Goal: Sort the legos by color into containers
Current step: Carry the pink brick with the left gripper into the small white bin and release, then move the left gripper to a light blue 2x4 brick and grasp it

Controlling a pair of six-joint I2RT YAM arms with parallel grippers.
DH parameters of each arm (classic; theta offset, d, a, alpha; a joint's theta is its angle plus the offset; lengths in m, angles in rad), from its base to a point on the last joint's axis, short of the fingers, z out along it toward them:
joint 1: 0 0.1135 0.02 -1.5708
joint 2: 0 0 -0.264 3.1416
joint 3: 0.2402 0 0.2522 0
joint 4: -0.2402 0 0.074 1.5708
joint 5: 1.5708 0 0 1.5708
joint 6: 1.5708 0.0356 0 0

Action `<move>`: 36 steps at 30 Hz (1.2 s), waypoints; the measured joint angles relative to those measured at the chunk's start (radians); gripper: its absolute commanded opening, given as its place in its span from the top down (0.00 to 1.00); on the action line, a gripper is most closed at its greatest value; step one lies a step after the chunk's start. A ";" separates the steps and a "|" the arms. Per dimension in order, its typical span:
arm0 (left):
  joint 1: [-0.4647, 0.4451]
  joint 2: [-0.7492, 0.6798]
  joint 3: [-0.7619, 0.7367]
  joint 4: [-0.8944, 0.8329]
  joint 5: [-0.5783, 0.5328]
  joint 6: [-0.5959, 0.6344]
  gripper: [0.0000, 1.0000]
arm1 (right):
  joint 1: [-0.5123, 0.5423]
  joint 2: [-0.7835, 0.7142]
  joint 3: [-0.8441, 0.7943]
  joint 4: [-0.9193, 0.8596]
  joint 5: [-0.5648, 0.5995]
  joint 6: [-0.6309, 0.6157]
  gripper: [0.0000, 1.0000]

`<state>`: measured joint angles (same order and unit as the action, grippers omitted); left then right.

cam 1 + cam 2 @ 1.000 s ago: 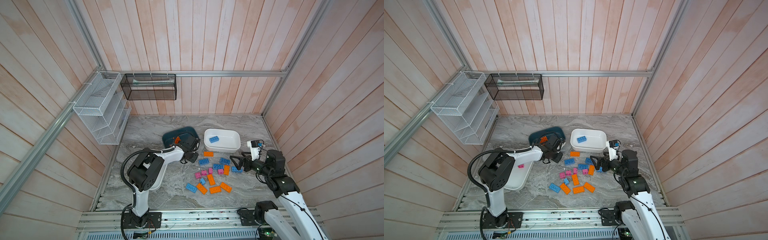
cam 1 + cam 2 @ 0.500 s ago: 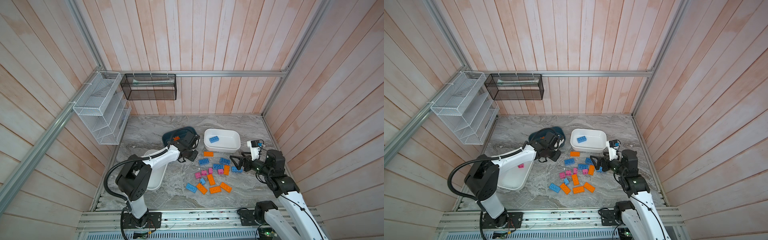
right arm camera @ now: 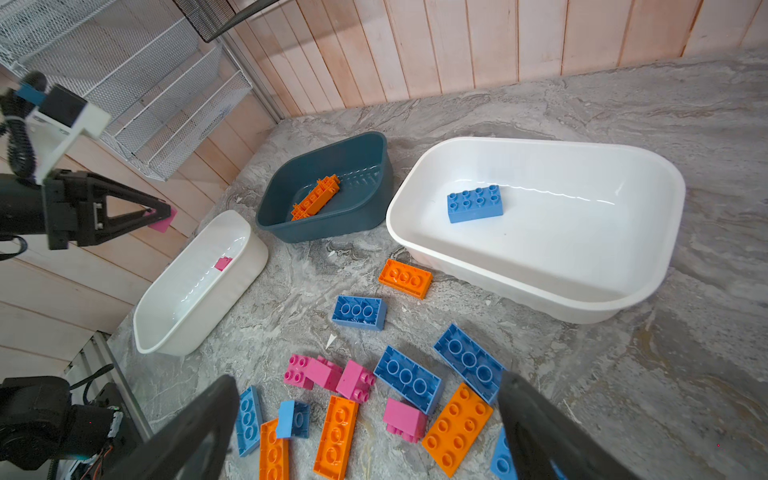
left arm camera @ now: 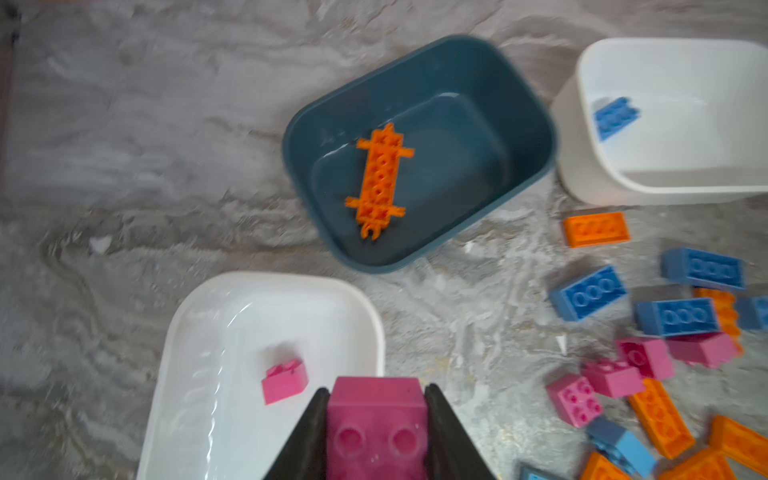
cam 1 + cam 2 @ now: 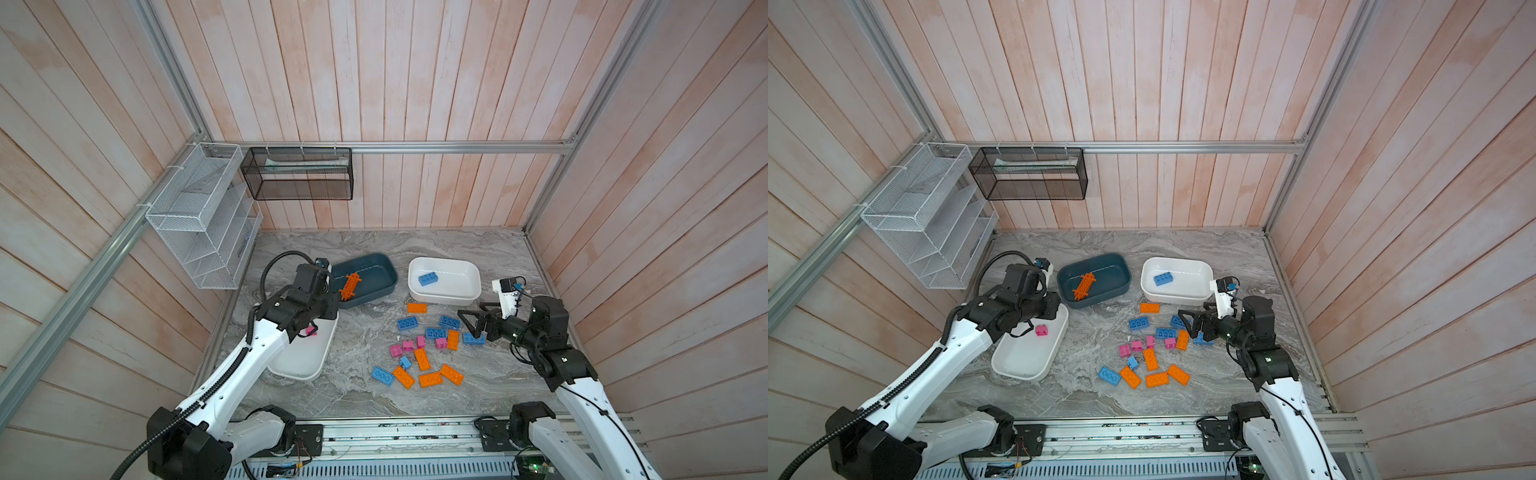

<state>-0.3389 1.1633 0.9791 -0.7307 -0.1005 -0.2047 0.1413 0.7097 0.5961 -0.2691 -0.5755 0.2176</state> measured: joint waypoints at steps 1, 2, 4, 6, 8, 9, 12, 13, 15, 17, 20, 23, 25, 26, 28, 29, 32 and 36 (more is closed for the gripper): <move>0.039 0.002 -0.034 0.011 -0.001 -0.002 0.62 | 0.000 0.002 0.000 0.003 -0.003 0.000 0.02; 0.065 0.008 -0.057 0.014 -0.002 -0.003 0.62 | 0.000 0.003 0.000 0.004 -0.003 0.001 0.02; 0.114 0.028 -0.093 0.030 -0.003 -0.003 0.63 | 0.000 0.003 0.000 0.008 -0.006 0.003 0.02; 0.134 0.053 -0.112 0.058 -0.010 -0.003 0.63 | 0.000 0.003 0.000 0.008 -0.010 0.008 0.02; 0.152 0.087 -0.124 0.099 -0.008 -0.002 0.63 | 0.000 0.003 0.000 0.008 -0.011 0.014 0.02; 0.159 0.101 -0.130 0.121 -0.009 -0.002 0.63 | 0.000 0.003 0.000 0.008 -0.011 0.015 0.02; 0.183 0.148 -0.147 0.175 -0.010 -0.001 0.59 | 0.000 0.001 0.000 0.008 -0.011 0.015 0.02; 0.189 0.165 -0.148 0.187 -0.011 0.000 0.57 | 0.000 0.000 0.000 0.008 -0.011 0.015 0.02; 0.193 0.192 -0.149 0.208 -0.011 0.002 0.54 | 0.000 0.000 0.000 0.007 -0.011 0.015 0.02; 0.194 0.214 -0.149 0.221 -0.012 0.003 0.54 | 0.000 0.000 0.000 0.007 -0.010 0.015 0.02; 0.195 0.238 -0.149 0.225 -0.008 0.003 0.52 | 0.000 -0.003 0.000 0.007 -0.010 0.015 0.02; 0.194 0.235 -0.149 0.221 0.008 0.001 0.50 | 0.000 -0.008 0.000 0.007 -0.010 0.015 0.02; 0.184 0.213 -0.149 0.211 0.024 -0.003 0.47 | 0.000 -0.010 0.000 0.007 -0.010 0.015 0.02; 0.172 0.196 -0.148 0.202 0.031 -0.009 0.45 | 0.000 -0.011 0.000 0.006 -0.010 0.015 0.02; 0.131 0.148 -0.149 0.182 0.053 -0.022 0.43 | 0.000 -0.011 0.000 0.006 -0.010 0.014 0.02; 0.108 0.119 -0.149 0.174 0.069 -0.031 0.42 | 0.000 -0.010 0.000 0.006 -0.011 0.014 0.02; 0.039 0.040 -0.148 0.146 0.104 -0.070 0.37 | 0.000 -0.008 0.000 0.007 -0.011 0.014 0.02; -0.114 -0.039 -0.148 0.103 0.119 -0.166 0.34 | 0.000 0.007 0.000 0.007 -0.012 0.015 0.02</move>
<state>-0.4534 1.1248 0.8307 -0.6273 0.0189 -0.3702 0.1413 0.7166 0.5961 -0.2619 -0.5873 0.2325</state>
